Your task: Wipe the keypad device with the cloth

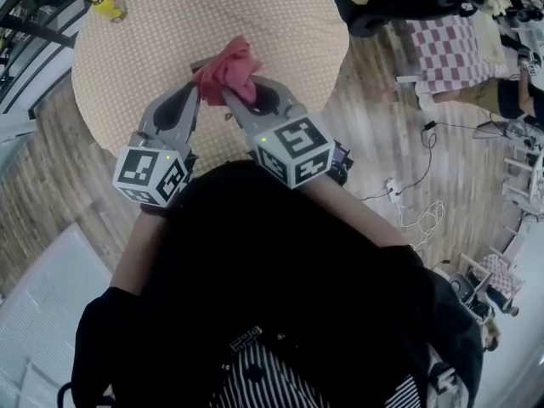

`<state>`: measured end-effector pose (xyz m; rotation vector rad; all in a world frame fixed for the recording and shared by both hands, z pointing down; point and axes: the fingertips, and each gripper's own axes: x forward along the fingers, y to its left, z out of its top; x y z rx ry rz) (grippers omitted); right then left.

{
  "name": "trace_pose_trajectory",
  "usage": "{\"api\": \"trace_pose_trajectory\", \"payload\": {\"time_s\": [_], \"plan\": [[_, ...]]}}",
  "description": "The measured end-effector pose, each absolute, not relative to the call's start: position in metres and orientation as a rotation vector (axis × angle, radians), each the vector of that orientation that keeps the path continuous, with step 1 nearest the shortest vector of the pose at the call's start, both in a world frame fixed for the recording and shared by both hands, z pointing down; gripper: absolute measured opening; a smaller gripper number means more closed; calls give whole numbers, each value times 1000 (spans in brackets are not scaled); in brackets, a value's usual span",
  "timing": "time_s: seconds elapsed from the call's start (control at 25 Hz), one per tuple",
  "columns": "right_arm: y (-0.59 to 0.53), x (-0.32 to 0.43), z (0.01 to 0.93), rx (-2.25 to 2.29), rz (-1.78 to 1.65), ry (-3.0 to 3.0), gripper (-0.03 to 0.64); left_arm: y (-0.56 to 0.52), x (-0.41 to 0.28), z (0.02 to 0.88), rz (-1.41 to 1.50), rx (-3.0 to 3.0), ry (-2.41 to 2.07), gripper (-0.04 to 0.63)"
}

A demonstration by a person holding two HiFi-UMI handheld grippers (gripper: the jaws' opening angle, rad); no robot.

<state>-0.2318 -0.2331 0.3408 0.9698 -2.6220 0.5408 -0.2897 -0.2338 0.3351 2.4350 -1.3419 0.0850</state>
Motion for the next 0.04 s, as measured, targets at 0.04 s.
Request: {"api": "trace_pose_trajectory", "payload": {"time_s": [0.04], "plan": [[-231,-232,341,971,540,-2623,78,-232,-289,335,86,2438,-1341,2]]}}
